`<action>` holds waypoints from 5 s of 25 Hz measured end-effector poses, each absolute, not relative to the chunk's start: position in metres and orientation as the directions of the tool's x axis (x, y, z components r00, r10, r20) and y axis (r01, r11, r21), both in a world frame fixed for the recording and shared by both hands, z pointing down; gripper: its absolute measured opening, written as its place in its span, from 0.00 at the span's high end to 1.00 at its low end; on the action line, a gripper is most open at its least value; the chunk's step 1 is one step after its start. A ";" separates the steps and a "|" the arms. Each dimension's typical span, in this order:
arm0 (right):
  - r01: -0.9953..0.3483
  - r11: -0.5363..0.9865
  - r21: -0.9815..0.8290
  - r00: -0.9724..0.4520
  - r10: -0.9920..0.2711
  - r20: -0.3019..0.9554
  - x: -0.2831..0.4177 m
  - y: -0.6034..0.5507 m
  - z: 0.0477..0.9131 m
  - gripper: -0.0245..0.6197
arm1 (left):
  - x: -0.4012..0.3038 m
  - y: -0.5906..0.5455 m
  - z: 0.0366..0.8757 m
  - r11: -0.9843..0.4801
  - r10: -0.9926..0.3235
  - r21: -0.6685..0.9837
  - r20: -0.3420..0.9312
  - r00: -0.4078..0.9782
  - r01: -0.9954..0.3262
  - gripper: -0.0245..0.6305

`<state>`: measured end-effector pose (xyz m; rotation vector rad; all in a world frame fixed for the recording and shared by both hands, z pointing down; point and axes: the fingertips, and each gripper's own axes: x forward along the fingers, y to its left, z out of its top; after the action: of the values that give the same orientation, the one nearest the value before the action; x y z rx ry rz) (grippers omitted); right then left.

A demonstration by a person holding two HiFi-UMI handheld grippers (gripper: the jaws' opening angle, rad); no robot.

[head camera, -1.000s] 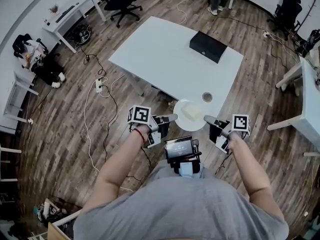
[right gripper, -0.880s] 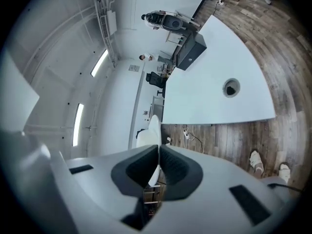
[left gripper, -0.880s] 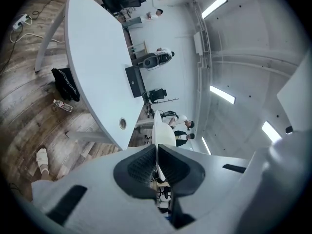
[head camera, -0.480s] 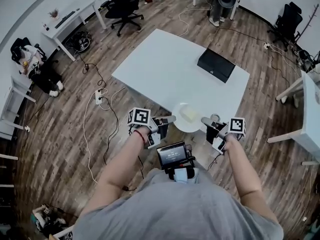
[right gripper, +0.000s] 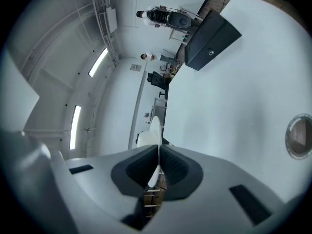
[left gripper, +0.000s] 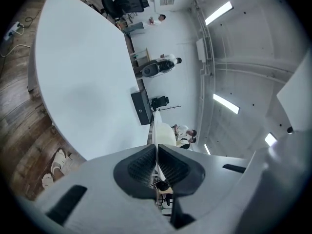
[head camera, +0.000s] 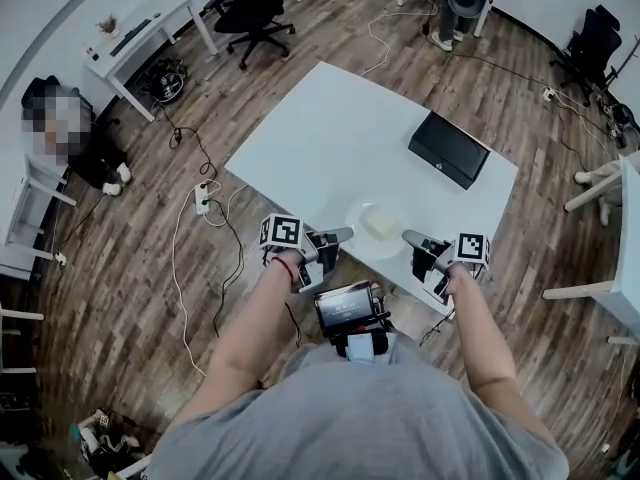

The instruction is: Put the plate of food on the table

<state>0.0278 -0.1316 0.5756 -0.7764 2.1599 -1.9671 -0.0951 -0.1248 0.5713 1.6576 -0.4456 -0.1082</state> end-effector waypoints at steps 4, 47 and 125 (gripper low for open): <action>-0.293 0.015 -0.956 -0.864 -0.433 0.258 0.024 -0.165 0.591 0.90 | -0.099 -0.158 0.584 -0.069 -0.338 0.964 0.218 0.916 -0.255 0.92; -0.347 -0.184 -0.920 -0.748 -0.537 0.389 0.041 -0.317 0.730 0.90 | -0.081 -0.328 0.725 0.014 -0.223 0.933 0.353 0.909 -0.359 0.91; -0.697 0.494 -0.520 -0.715 -0.535 0.450 -0.003 -0.260 0.619 0.90 | -0.079 -0.271 0.640 -0.621 -0.306 0.586 0.430 0.849 -0.521 0.91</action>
<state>-0.0030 -0.2595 0.6193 -1.2206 2.9072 -1.1938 -0.0786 -0.2711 0.6402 2.2814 -0.5972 0.3744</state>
